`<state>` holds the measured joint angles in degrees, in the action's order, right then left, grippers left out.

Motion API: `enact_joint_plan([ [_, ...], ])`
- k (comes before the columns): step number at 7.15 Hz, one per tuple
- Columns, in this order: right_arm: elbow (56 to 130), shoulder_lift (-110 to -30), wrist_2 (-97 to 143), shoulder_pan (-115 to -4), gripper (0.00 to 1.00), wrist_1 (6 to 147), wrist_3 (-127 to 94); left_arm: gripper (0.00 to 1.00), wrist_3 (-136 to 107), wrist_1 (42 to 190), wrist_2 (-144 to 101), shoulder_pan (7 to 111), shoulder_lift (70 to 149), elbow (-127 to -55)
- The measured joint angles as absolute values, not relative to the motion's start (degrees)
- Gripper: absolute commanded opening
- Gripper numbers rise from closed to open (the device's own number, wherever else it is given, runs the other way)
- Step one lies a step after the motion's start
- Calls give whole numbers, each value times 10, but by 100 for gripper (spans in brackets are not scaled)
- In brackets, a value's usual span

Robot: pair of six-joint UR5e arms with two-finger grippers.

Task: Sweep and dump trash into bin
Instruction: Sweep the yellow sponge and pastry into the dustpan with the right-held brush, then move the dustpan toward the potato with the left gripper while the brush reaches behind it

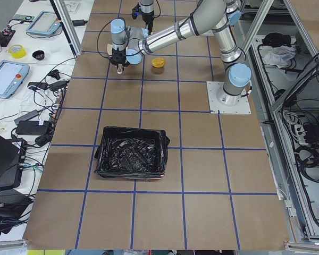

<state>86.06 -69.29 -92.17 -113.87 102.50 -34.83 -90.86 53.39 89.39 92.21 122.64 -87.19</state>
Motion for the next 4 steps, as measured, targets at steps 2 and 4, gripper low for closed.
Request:
enact_joint_plan([
  [2, 868, -702, -930, -1132, 0, 1012, -332, 0, -894, 590, 894, 906, 1204, -868],
  [4, 881, -704, -926, -1135, 0, 1010, -333, 0, -880, 648, 898, 891, 1178, -868],
])
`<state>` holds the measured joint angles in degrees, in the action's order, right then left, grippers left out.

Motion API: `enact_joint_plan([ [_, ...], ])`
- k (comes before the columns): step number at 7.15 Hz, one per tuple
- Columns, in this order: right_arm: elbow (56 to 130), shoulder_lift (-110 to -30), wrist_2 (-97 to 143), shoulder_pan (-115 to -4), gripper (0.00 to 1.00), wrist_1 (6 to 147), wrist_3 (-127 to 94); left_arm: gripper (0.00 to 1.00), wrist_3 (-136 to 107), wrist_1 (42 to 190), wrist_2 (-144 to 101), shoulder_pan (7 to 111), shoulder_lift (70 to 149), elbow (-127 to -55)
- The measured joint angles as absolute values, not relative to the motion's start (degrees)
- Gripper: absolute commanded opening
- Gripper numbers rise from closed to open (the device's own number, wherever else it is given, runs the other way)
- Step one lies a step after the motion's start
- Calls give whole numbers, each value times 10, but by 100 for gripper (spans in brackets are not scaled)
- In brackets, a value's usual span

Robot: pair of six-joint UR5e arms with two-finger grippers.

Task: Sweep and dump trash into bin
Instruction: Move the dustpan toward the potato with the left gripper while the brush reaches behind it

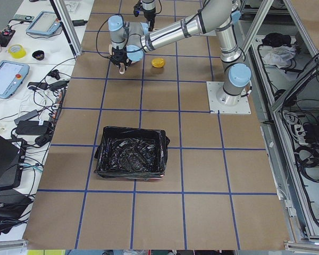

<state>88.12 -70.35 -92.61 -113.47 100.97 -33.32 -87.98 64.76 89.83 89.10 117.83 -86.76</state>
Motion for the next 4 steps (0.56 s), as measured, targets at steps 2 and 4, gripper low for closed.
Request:
enact_joint_plan([
  [2, 902, -712, -915, -1138, 0, 1004, -334, 0, -858, 714, 929, 873, 1137, -872],
  [4, 931, -736, -897, -1141, 0, 985, -336, 0, -818, 753, 976, 852, 1084, -889],
])
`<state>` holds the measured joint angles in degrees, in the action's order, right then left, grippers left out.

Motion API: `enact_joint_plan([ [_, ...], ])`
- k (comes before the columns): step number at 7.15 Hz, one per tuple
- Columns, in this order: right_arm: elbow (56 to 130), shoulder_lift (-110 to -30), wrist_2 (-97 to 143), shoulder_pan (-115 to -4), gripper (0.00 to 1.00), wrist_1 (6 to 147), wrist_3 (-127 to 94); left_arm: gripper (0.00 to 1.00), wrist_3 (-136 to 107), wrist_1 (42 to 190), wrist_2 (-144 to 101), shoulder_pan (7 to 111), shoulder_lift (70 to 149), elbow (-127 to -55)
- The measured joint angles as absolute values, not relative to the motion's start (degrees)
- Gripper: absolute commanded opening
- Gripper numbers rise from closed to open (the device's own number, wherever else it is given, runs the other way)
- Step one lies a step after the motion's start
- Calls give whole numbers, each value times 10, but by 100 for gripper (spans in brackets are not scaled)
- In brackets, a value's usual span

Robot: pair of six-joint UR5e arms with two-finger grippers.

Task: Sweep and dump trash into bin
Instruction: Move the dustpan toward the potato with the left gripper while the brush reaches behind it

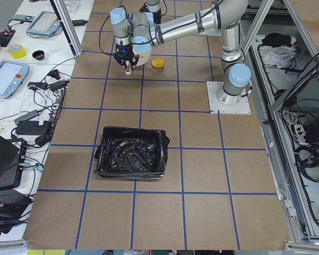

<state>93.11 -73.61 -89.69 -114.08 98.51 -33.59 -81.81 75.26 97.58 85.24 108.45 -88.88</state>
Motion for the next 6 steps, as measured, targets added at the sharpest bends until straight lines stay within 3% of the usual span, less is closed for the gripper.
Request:
enact_joint_plan([
  [3, 969, -751, -892, -1163, 0, 993, -353, 0, -741, 756, 1004, 801, 1012, -958],
  [6, 978, -749, -893, -1200, 0, 1007, -402, 0, -697, 659, 998, 764, 982, -1078],
])
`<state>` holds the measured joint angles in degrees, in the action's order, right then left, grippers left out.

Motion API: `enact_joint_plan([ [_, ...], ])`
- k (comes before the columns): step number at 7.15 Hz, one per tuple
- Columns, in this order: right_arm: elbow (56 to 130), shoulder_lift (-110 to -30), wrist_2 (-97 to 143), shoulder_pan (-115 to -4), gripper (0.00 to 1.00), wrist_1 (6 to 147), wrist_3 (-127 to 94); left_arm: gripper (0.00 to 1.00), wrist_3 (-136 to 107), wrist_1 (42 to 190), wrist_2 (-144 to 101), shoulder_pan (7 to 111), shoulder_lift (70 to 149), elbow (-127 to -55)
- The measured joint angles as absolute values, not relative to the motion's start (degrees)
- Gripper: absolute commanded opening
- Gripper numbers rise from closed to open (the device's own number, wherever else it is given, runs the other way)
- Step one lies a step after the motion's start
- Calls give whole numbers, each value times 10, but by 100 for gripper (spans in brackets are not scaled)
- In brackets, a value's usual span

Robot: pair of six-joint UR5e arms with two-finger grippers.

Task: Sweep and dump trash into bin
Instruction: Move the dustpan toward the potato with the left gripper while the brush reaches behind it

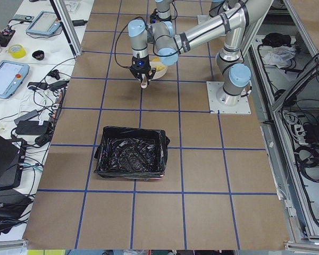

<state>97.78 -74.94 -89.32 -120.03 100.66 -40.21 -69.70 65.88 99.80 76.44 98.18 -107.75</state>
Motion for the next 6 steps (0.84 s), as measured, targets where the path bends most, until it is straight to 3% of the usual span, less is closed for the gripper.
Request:
enact_joint_plan([
  [2, 991, -742, -891, -1210, 0, 1020, -414, 0, -693, 537, 986, 758, 977, -1164],
  [6, 1038, -738, -862, -1238, 0, 1063, -434, 0, -730, 484, 985, 771, 988, -1197],
])
